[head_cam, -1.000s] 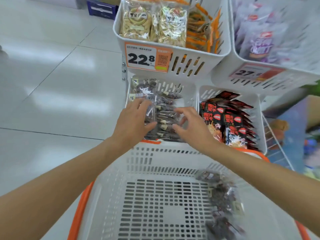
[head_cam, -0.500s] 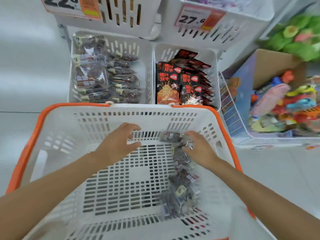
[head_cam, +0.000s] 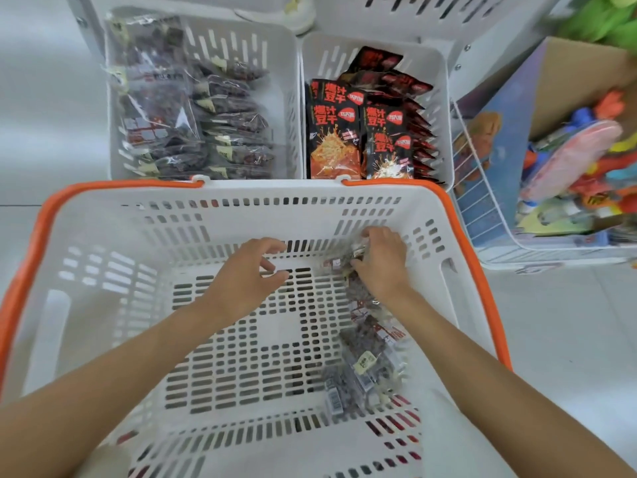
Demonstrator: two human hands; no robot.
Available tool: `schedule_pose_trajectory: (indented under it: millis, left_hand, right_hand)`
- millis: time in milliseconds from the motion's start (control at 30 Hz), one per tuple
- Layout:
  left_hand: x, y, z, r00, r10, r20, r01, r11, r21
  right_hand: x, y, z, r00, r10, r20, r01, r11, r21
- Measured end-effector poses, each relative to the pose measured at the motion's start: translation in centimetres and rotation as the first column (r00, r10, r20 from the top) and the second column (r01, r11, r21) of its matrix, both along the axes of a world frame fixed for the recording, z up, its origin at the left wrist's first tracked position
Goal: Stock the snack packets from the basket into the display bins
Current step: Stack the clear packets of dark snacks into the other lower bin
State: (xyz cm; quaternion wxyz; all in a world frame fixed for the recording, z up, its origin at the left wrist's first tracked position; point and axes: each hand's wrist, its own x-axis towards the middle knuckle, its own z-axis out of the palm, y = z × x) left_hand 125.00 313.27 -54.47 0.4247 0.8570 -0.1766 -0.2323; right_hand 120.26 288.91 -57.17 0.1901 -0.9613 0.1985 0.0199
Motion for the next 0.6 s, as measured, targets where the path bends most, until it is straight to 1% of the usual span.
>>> schedule_pose_trajectory:
  millis: [33, 100, 167, 200, 233, 267, 300, 333, 367, 400, 433, 467, 500, 533, 567, 600]
  left_hand:
    - [-0.2, 0.0, 0.1, 1.000, 0.006, -0.002, -0.006, 1.000, -0.010]
    - [-0.3, -0.2, 0.4, 1.000, -0.023, 0.016, 0.023, 1.000, -0.017]
    - [-0.3, -0.6, 1.1, 0.992, -0.129, 0.003, 0.129, 0.992, 0.014]
    - [-0.3, -0.9, 1.4, 0.986, -0.167, -0.023, 0.167, 0.986, 0.022]
    - [-0.1, -1.1, 1.5, 0.985, -0.168, -0.050, 0.169, 0.986, 0.011]
    - [0.2, -1.2, 1.3, 0.987, -0.148, -0.069, 0.149, 0.989, 0.008]
    - [0.3, -1.0, 1.2, 0.992, -0.107, -0.069, 0.109, 0.994, 0.022]
    - [0.5, -0.6, 0.9, 0.995, -0.060, -0.076, 0.063, 0.998, 0.029]
    - [0.5, 0.0, 0.6, 0.993, 0.001, -0.116, 0.001, 1.000, 0.019]
    - [0.5, 0.8, -0.1, 0.975, 0.081, -0.207, -0.088, 0.996, -0.022]
    - [0.4, 1.4, -0.2, 0.929, 0.174, -0.326, -0.209, 0.975, -0.074]
    - [0.3, 2.0, -0.4, 0.873, 0.228, -0.432, -0.296, 0.950, -0.097]
    - [0.2, 2.4, -0.6, 0.808, 0.283, -0.516, -0.381, 0.920, -0.092]
    - [0.2, 2.6, -0.7, 0.757, 0.321, -0.569, -0.436, 0.897, -0.073]
    - [0.2, 2.9, -0.5, 0.722, 0.360, -0.592, -0.482, 0.875, -0.056]
    - [0.2, 3.1, -0.5, 0.703, 0.368, -0.608, -0.497, 0.866, -0.050]
  right_hand:
    - [-0.1, 0.0, 0.6, 0.998, 0.055, -0.020, -0.053, 0.997, 0.055]
    - [-0.4, 0.9, 2.5, 0.993, 0.107, -0.044, -0.091, 0.959, 0.268]
    - [-0.5, 2.5, 4.8, 0.993, 0.113, -0.015, -0.090, 0.859, 0.504]
    - [-0.6, 3.0, 5.8, 0.993, 0.118, 0.004, -0.098, 0.808, 0.581]
    - [-0.8, 3.2, 6.8, 0.991, 0.135, 0.011, -0.113, 0.774, 0.623]
    - [-1.1, 3.1, 7.6, 0.987, 0.159, 0.003, -0.124, 0.760, 0.638]
    - [-1.5, 2.7, 8.1, 0.984, 0.175, -0.021, -0.124, 0.770, 0.625]
    - [-1.9, 1.9, 8.1, 0.982, 0.176, -0.066, -0.105, 0.803, 0.587]
    - [-2.4, 0.9, 7.7, 0.977, 0.160, -0.144, -0.062, 0.850, 0.524]
    - [-2.9, 0.1, 7.0, 0.962, 0.133, -0.237, -0.011, 0.889, 0.458]
    - [-3.5, -0.4, 6.1, 0.943, 0.108, -0.314, 0.028, 0.917, 0.398]
    - [-4.0, -0.5, 4.9, 0.934, 0.083, -0.347, 0.045, 0.937, 0.345]
    - [-4.3, -0.3, 3.8, 0.943, 0.053, -0.328, 0.049, 0.954, 0.295]
    - [-4.5, 0.0, 2.9, 0.964, 0.009, -0.265, 0.061, 0.965, 0.256]
    - [-4.6, 0.5, 2.3, 0.982, -0.048, -0.182, 0.091, 0.967, 0.236]
    - [-4.7, 1.0, 2.1, 0.988, -0.118, -0.097, 0.139, 0.958, 0.250]
